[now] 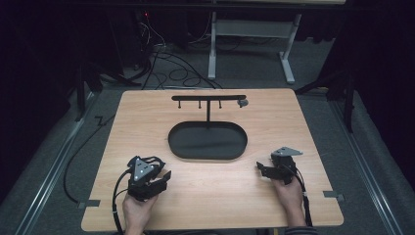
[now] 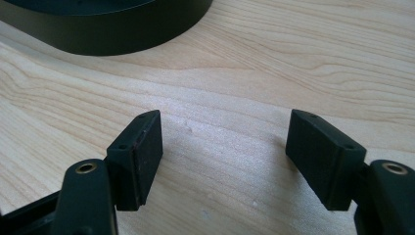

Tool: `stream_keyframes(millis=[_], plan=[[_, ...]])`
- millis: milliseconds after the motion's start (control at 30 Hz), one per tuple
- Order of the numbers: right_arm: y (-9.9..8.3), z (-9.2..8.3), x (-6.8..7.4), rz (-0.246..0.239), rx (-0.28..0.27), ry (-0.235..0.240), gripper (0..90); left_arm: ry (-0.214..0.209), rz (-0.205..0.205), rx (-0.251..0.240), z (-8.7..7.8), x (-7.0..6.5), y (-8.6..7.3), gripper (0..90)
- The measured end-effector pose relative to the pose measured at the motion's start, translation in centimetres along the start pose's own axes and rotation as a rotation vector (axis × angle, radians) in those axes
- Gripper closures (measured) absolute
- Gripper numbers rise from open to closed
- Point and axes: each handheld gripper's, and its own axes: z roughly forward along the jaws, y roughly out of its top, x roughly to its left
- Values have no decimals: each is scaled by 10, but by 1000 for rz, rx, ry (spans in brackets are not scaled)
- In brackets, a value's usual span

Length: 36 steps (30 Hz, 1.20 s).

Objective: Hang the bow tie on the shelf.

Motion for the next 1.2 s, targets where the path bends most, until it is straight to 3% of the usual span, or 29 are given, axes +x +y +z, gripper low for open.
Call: stream_keyframes(millis=[433,667,1000,1200], plan=[[0,0,0,-3,0,-2,312,66,17,11,-2,20,6,442],[0,0,0,-2,0,-1,312,106,21,27,4,38,10,460],[0,0,0,-5,0,-3,312,124,-1,44,11,55,12,473],[0,0,0,-6,0,-4,312,130,20,74,21,60,12,471]])
